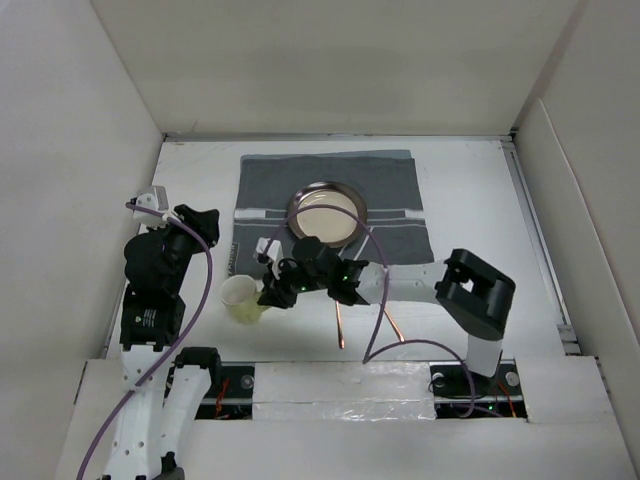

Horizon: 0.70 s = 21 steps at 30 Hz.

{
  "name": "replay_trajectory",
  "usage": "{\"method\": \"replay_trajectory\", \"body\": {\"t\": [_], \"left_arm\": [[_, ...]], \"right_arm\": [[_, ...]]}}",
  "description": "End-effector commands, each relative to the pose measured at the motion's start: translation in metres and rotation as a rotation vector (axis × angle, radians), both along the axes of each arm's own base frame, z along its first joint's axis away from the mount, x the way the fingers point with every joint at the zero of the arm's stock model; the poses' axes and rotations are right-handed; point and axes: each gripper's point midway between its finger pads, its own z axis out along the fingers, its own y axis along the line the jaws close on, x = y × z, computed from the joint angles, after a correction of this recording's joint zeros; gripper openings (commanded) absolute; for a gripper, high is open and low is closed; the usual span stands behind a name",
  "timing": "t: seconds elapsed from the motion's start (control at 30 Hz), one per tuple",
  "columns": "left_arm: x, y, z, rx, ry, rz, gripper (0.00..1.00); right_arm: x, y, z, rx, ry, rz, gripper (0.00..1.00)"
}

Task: Set the dinner table for one person

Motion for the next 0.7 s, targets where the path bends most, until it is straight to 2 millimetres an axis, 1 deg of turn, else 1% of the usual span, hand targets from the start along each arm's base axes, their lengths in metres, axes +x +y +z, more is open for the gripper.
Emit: {"method": "replay_trajectory", "body": {"t": [0.0, 0.03, 0.1, 0.13, 0.17, 0.2, 0.23, 0.27, 0.3, 0.33, 0.37, 0.43, 0.47, 0.5, 0.53, 0.57, 0.6, 0.63, 0.67], "left_arm": [[0.002, -0.003, 0.009, 0.000, -0.044, -0.014, 0.32], [0.002, -0.003, 0.008, 0.000, -0.039, -0.014, 0.32], [0.001, -0.004, 0.008, -0.002, -0.042, -0.020, 0.32], [0.001, -0.005, 0.008, -0.001, -0.044, -0.025, 0.32], [0.000, -0.005, 0.010, -0.004, -0.051, -0.028, 0.32], [0.001, -0.005, 0.008, -0.004, -0.047, -0.028, 0.32], [0.001, -0.005, 0.008, -0.006, -0.045, -0.028, 0.33], [0.002, -0.006, 0.007, -0.006, -0.042, -0.029, 0.33], [0.001, -0.008, 0.006, -0.006, -0.040, -0.045, 0.33], [0.001, -0.009, 0.007, -0.007, -0.042, -0.048, 0.33], [0.001, -0.010, 0.007, -0.008, -0.045, -0.055, 0.33], [0.003, -0.010, 0.006, -0.008, -0.037, -0.054, 0.33], [0.002, -0.010, 0.006, -0.008, -0.039, -0.055, 0.33], [0.001, -0.011, 0.006, -0.009, -0.040, -0.061, 0.33], [0.001, -0.012, 0.007, -0.009, -0.043, -0.063, 0.33], [0.001, -0.011, 0.007, -0.007, -0.045, -0.063, 0.33], [0.002, -0.011, 0.006, -0.008, -0.039, -0.061, 0.33], [0.002, -0.011, 0.006, -0.008, -0.039, -0.060, 0.33], [0.002, -0.011, 0.006, -0.007, -0.040, -0.063, 0.33]], "right_arm": [[0.006, 0.003, 0.142, 0.340, -0.081, -0.073, 0.00], [0.029, -0.010, 0.152, 0.357, -0.094, -0.164, 0.00], [0.053, -0.031, 0.172, 0.387, -0.120, -0.269, 0.00], [0.074, -0.052, 0.194, 0.420, -0.152, -0.388, 0.00], [0.104, -0.076, 0.189, 0.390, -0.162, -0.497, 0.00], [0.122, -0.094, 0.190, 0.385, -0.167, -0.570, 0.00], [0.138, -0.117, 0.202, 0.411, -0.184, -0.647, 0.00], [0.168, -0.150, 0.194, 0.393, -0.196, -0.749, 0.00], [0.181, -0.169, 0.195, 0.400, -0.201, -0.802, 0.00], [0.201, -0.197, 0.196, 0.398, -0.220, -0.922, 0.00], [0.227, -0.235, 0.194, 0.384, -0.229, -1.033, 0.00], [0.250, -0.275, 0.194, 0.379, -0.243, -1.153, 0.00], [0.262, -0.291, 0.191, 0.372, -0.246, -1.202, 0.00], [0.280, -0.320, 0.196, 0.376, -0.265, -1.271, 0.00], [0.289, -0.329, 0.197, 0.371, -0.273, -1.283, 0.00], [0.300, -0.339, 0.194, 0.359, -0.272, -1.309, 0.00], [0.316, -0.356, 0.180, 0.319, -0.267, -1.351, 0.00], [0.326, -0.362, 0.182, 0.318, -0.272, -1.369, 0.00], [0.341, -0.374, 0.173, 0.302, -0.270, -1.400, 0.00]]}}
